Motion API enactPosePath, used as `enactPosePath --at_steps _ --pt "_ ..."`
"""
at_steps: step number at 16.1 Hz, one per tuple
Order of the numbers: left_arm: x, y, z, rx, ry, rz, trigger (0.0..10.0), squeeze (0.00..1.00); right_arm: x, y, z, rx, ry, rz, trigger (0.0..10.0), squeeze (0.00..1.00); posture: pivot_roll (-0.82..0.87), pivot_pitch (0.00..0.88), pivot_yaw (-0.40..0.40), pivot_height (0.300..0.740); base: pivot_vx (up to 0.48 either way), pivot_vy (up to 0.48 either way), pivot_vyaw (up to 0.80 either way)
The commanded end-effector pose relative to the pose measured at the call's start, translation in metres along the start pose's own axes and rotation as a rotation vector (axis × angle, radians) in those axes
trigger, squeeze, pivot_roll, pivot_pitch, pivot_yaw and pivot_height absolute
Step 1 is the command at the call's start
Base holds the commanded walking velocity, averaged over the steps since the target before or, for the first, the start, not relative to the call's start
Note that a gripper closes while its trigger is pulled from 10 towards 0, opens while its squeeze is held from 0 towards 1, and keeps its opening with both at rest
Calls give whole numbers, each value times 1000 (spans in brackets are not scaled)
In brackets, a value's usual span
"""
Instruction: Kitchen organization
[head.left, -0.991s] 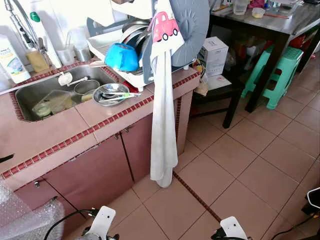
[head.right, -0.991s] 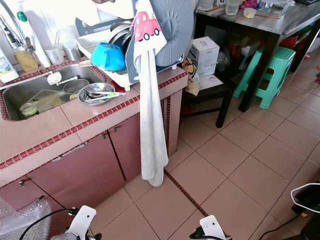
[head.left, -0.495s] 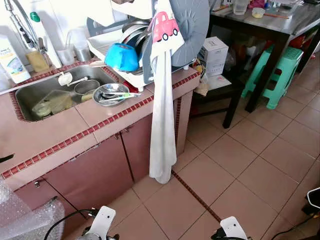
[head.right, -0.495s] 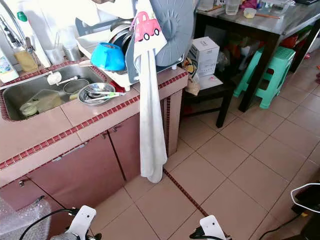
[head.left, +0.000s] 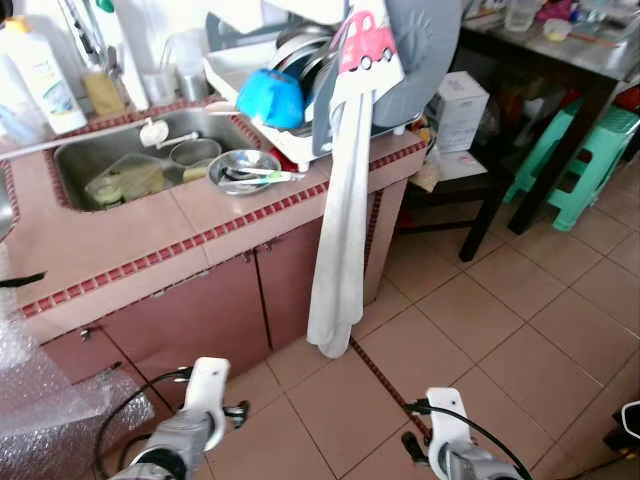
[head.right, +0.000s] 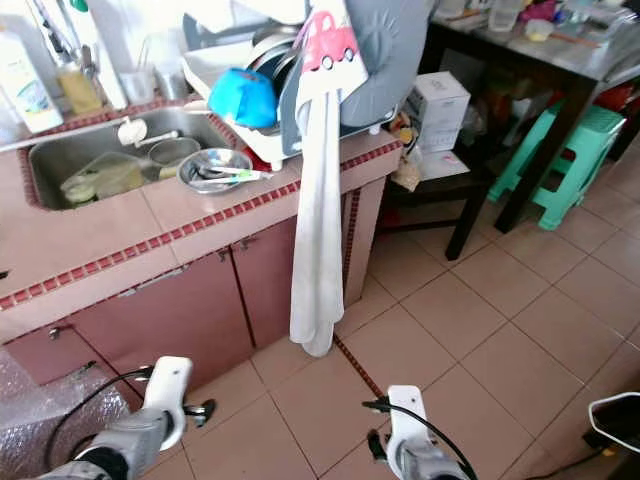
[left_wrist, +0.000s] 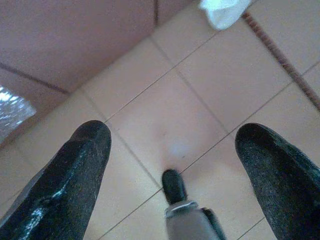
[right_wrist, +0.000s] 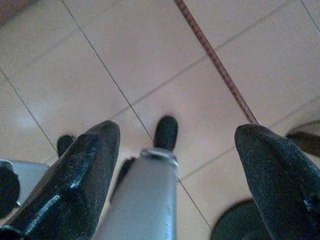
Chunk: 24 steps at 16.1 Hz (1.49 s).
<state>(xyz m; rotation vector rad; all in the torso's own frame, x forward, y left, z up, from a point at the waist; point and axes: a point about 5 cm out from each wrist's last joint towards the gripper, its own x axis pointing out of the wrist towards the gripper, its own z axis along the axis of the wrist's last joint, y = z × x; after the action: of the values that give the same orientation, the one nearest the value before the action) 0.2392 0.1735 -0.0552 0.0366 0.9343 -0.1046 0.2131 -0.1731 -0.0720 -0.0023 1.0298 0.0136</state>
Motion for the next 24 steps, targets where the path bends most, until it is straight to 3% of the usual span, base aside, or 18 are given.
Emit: enactPosePath --at_steps 1,3,4,5,6,8,11,14,16,17,18,20,22,23,24 --pt "0 2 11 12 -35 9 10000 0 0 -1 10 12 -30 -11 10000 0 41 0 24 740 0 0 0" --pt "0 5 14 47 -52 29 10000 0 0 -5 14 12 -54 -32 10000 0 41 0 25 740 0 0 0" --pt "-1 9 23 23 -100 42 10000 0 -2 -13 27 71 -116 -49 10000 0 39 0 31 740 0 0 0" --pt "-3 12 36 -6 -185 31 10000 0 -4 -21 44 106 -202 -61 10000 0 40 9 33 740 0 0 0" --pt "-7 17 52 21 -312 58 10000 0 -8 -27 57 158 -279 -48 10000 0 42 20 36 740 0 0 0" --pt "-14 23 65 24 -422 24 10000 0 -13 -35 69 226 -377 -13 10000 0 42 26 37 740 0 0 0" --pt "-29 27 70 7 -536 -41 10000 0 -22 -29 74 199 -493 52 10000 0 39 31 44 740 0 0 0" --pt "-72 29 72 6 -746 -11 10000 0 -58 -14 91 178 -671 151 10000 0 41 35 38 740 0 0 0" --pt "-97 27 77 20 -889 48 10000 0 -75 -14 95 83 -728 108 10000 0 47 31 39 740 0 0 0" --pt "-105 25 79 28 -915 47 10000 0 -82 -16 95 92 -737 81 10000 0 46 30 39 740 0 0 0" --pt "-109 23 80 61 -887 50 10000 0 -91 -18 97 43 -764 35 10000 0 39 26 35 740 0 0 0" --pt "-112 18 83 32 -822 55 10000 0 -113 -15 102 -9 -811 62 10000 0 33 23 35 740 0 0 0" --pt "-115 17 93 116 -837 134 10000 0 -117 -12 110 -88 -815 10 10000 0 25 17 35 740 0 0 400" --pt "-115 15 95 124 -842 133 10000 0 -117 -10 113 -83 -825 23 10000 0 26 18 35 740 0 0 800" --pt "-118 11 104 62 -851 121 10000 0 -121 -6 122 -89 -842 25 10000 0 29 22 35 740 0 0 800"
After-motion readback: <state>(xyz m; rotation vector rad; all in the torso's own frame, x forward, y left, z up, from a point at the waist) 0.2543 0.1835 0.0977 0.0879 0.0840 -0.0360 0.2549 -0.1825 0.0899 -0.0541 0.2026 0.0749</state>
